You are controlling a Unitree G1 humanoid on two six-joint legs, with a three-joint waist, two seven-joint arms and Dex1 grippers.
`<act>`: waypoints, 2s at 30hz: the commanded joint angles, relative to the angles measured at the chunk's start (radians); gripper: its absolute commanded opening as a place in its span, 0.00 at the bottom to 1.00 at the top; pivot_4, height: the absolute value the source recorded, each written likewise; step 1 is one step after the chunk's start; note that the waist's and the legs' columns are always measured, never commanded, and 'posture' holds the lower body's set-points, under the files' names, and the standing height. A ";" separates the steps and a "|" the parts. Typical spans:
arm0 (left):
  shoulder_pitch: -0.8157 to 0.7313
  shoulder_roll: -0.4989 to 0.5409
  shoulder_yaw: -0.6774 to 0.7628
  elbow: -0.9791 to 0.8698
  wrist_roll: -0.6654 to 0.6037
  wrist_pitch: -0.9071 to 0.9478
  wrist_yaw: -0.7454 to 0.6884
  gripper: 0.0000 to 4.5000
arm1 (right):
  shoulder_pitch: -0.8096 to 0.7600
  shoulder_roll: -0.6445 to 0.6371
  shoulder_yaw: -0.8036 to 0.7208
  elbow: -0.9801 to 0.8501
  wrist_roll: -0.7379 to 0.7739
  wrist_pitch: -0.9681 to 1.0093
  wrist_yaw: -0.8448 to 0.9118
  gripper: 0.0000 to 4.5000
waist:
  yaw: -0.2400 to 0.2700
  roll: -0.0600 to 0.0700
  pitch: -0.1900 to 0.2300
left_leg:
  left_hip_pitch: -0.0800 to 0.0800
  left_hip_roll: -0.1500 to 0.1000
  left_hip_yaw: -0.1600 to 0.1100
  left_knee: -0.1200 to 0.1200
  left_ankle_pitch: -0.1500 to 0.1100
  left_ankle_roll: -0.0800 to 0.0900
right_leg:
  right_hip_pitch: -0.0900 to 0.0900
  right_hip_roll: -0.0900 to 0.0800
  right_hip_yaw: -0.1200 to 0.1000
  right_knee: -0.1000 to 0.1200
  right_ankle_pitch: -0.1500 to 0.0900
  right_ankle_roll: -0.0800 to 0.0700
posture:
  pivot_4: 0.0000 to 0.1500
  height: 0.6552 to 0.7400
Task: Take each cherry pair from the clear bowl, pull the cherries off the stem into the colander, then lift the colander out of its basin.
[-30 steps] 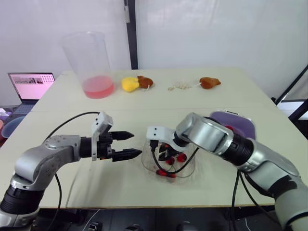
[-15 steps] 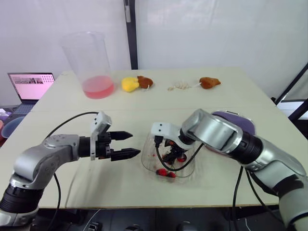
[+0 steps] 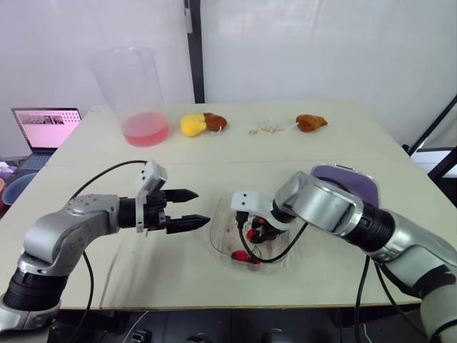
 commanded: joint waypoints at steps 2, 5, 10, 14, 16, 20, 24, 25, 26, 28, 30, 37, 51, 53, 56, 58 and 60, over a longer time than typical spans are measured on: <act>-0.016 -0.004 0.004 -0.009 0.007 -0.016 -0.005 1.00 | -0.009 -0.006 -0.016 -0.026 0.000 0.000 -0.002 0.29 | 0.000 0.000 0.000 | 0.000 0.000 0.000 0.000 0.000 0.000 | 0.000 0.000 0.000 0.000 0.000 0.000 | 1.00 1.00; -0.016 -0.008 0.002 -0.010 0.007 -0.013 -0.006 1.00 | -0.008 -0.008 -0.016 -0.028 0.002 0.003 -0.003 0.29 | 0.000 0.000 0.000 | 0.000 0.000 0.000 0.000 0.000 0.000 | 0.000 0.000 0.000 0.000 0.000 0.000 | 1.00 1.00; -0.017 -0.012 -0.001 -0.010 0.008 -0.012 -0.007 1.00 | -0.019 -0.004 -0.027 -0.033 0.004 0.001 -0.001 0.13 | 0.000 0.000 0.000 | 0.000 0.000 0.000 0.000 0.000 0.000 | 0.000 0.000 0.000 0.000 0.000 0.000 | 1.00 1.00; -0.021 -0.014 0.000 -0.008 0.009 -0.009 -0.008 1.00 | -0.030 0.056 -0.071 -0.005 0.022 0.012 -0.015 0.13 | 0.000 0.000 0.000 | 0.000 0.000 0.000 0.000 0.000 0.000 | 0.000 0.000 0.000 0.000 0.000 0.000 | 1.00 1.00; -0.023 -0.015 0.001 -0.007 0.012 -0.010 -0.007 1.00 | -0.030 0.100 -0.087 0.038 0.014 0.011 -0.038 0.13 | -0.002 0.000 0.000 | 0.000 0.000 0.000 0.000 0.000 0.000 | 0.000 0.000 0.000 0.000 0.000 0.000 | 1.00 1.00; -0.031 -0.014 0.000 -0.004 0.014 -0.008 -0.007 1.00 | -0.034 0.176 -0.124 0.121 0.006 0.018 -0.085 0.13 | -0.001 0.000 0.000 | 0.000 0.000 0.000 0.000 0.000 0.000 | 0.000 0.000 0.000 0.000 0.000 0.000 | 1.00 1.00; -0.037 -0.009 -0.011 -0.005 0.027 -0.010 -0.014 1.00 | -0.033 0.204 -0.139 0.155 0.006 0.021 -0.113 0.13 | -0.001 0.000 0.000 | 0.000 0.000 0.000 0.000 0.000 0.000 | 0.000 0.000 0.000 0.000 0.000 0.000 | 1.00 1.00; -0.039 -0.004 -0.018 -0.006 0.033 -0.012 -0.021 1.00 | -0.034 0.199 -0.141 0.142 0.012 0.024 -0.111 0.21 | -0.001 0.000 0.000 | 0.000 0.000 0.000 0.000 0.000 0.000 | 0.000 0.000 0.000 0.000 0.000 0.000 | 1.00 1.00; -0.043 -0.004 -0.019 -0.007 0.032 -0.010 -0.024 1.00 | -0.040 0.195 -0.151 0.122 0.024 0.038 -0.107 0.30 | -0.001 0.000 0.000 | 0.000 0.000 0.000 0.000 0.000 0.000 | 0.000 0.000 0.000 0.000 0.000 0.000 | 1.00 1.00; -0.057 -0.007 -0.021 0.000 0.029 -0.006 -0.028 1.00 | -0.057 0.180 -0.174 0.083 0.046 0.064 -0.096 0.48 | -0.003 0.000 0.000 | 0.000 0.000 0.000 0.000 0.000 0.000 | 0.000 0.000 0.000 0.001 0.000 0.000 | 1.00 1.00; -0.067 -0.010 -0.023 0.009 0.030 -0.007 -0.031 1.00 | -0.068 0.155 -0.190 0.056 0.056 0.074 -0.092 0.68 | -0.003 0.000 0.000 | 0.000 0.000 0.000 0.000 0.000 0.000 | 0.000 0.000 0.000 0.001 0.000 0.000 | 1.00 1.00; -0.090 -0.015 -0.025 0.042 0.032 -0.015 -0.041 1.00 | -0.055 0.046 -0.182 -0.045 0.070 0.105 -0.106 0.99 | -0.002 0.000 0.000 | 0.000 0.000 0.000 0.000 0.000 0.000 | 0.000 0.000 0.000 0.001 0.000 0.000 | 1.00 1.00; -0.079 0.003 -0.014 0.009 0.035 0.005 -0.041 1.00 | 0.032 0.067 -0.106 0.066 -0.004 -0.027 -0.170 0.99 | 0.000 0.000 0.000 | 0.000 0.000 0.000 0.000 0.000 0.000 | 0.000 0.000 0.000 0.001 0.000 0.000 | 1.00 1.00; -0.073 0.003 -0.010 0.003 0.034 0.006 -0.037 1.00 | 0.034 0.073 -0.098 0.074 -0.011 -0.027 -0.173 0.99 | -0.002 0.000 0.000 | 0.000 0.000 0.000 0.000 0.000 0.000 | 0.000 0.000 0.000 0.001 0.000 0.000 | 1.00 1.00; -0.070 0.001 -0.009 -0.001 0.032 0.006 -0.031 1.00 | 0.031 0.073 -0.078 0.077 -0.019 -0.020 -0.169 0.99 | -0.003 0.000 0.000 | 0.000 0.000 0.000 0.000 0.000 0.000 | 0.000 0.000 0.000 0.001 0.000 0.000 | 1.00 1.00; -0.068 -0.003 -0.010 -0.004 0.031 0.004 -0.027 1.00 | 0.030 0.070 -0.068 0.076 -0.025 -0.016 -0.166 0.99 | -0.003 0.000 0.000 | 0.000 0.000 0.000 0.000 0.000 0.000 | 0.000 0.000 0.000 0.001 0.000 0.000 | 1.00 1.00; -0.066 -0.007 -0.011 -0.006 0.030 0.002 -0.022 1.00 | 0.031 0.070 -0.066 0.075 -0.028 -0.012 -0.166 0.86 | -0.002 0.000 0.000 | 0.000 0.000 0.000 0.000 0.000 0.000 | 0.000 0.000 0.000 0.001 0.000 0.000 | 1.00 1.00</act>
